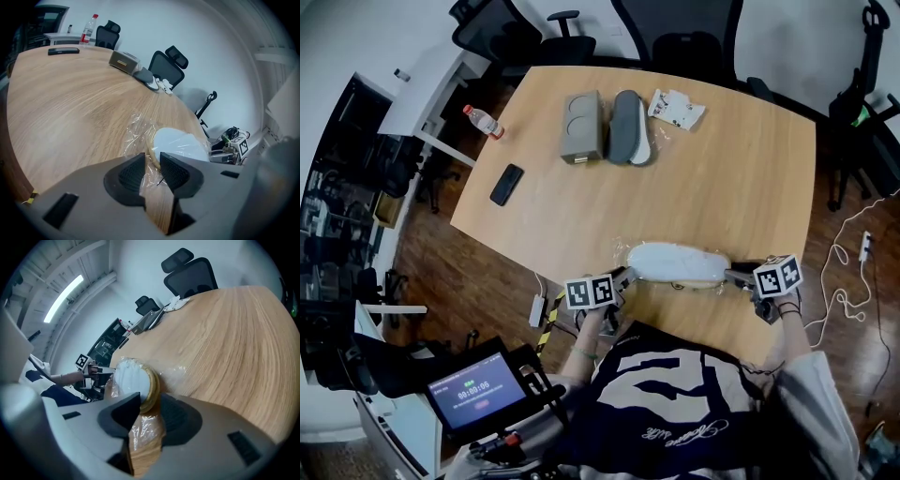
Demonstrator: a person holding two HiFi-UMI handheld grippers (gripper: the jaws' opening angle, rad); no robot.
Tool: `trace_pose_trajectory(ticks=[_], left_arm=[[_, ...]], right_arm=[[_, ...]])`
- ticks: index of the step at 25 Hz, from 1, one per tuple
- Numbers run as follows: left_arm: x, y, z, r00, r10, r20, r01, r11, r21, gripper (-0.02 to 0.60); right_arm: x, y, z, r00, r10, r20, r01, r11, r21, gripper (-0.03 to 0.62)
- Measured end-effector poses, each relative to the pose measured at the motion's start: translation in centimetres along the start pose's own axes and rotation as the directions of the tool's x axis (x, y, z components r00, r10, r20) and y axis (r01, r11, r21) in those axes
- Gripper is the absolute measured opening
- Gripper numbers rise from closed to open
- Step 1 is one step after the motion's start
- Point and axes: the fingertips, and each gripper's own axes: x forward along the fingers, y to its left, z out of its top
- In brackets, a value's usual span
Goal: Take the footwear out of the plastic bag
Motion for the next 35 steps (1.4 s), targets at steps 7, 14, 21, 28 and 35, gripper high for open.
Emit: trace_pose_trajectory(ticks=[7,14,21,28,35], left_arm=[[0.0,0.0,0.0,0.999,-0.044,-0.002,0.044,0.998,-0.040,0.098],[0.6,0.1,0.8,1.000,-0.023,0.012,0.023,0.999,-0.022,0.086],[0.6,0.1,0.6,0.999,-0.041,0.005,0.041,0.998,-0.050,0.080],[0.5,0.1,0.5,0.999,-0.030,0.013,0.031,0.999,-0.039,0.081],[0.1,0.1,0.4,1.000,-0.009,0.019,0.009,1.000,-0.008,0.081]], right_arm=[[-0.4,0.4,0.1,0.994,0.105,-0.015,-0.103,0.990,0.100,0.201],[0.5,1.4,0.8,0.977,0.210,-0.024,-0.202,0.963,0.177,0.250],[0.6,0.9,0.9,0.971,0.237,-0.018,-0.227,0.949,0.219,0.103],[-0.6,1.4,1.4,0.970,0.165,0.180,-0.213,0.932,0.292,0.068],[-3.2,1.9,0.7,0.977,0.029,0.209,-0.082,0.964,0.252,0.067]])
